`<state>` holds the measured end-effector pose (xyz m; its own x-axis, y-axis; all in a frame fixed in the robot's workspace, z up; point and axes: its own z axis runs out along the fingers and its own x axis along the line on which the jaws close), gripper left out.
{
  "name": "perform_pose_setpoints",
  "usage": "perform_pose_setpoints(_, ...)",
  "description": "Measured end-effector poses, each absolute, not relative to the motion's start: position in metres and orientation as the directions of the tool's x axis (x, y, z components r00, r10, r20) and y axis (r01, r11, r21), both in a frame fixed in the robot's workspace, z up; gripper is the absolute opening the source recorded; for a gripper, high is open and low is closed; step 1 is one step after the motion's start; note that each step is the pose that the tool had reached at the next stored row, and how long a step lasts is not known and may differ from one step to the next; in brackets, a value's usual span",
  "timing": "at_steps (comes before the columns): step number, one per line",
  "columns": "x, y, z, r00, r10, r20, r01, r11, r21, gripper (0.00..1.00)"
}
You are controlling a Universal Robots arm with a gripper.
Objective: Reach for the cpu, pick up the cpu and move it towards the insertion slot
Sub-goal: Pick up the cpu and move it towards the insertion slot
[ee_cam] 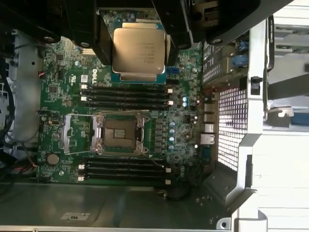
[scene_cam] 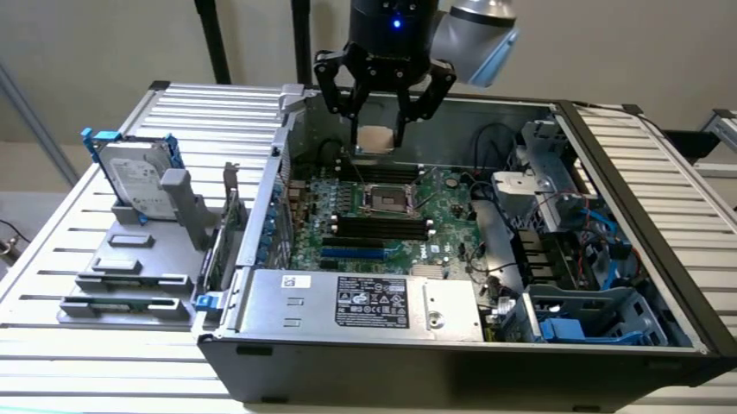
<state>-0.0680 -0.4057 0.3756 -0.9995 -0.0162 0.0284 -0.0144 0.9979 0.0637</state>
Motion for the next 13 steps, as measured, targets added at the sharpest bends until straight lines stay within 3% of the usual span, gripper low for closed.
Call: perform_pose_setpoints(13, -0.057, -0.367, 0.372, -1.0, -0.015, 0.018, -0.015, 0.999, 0.032, 0.55)
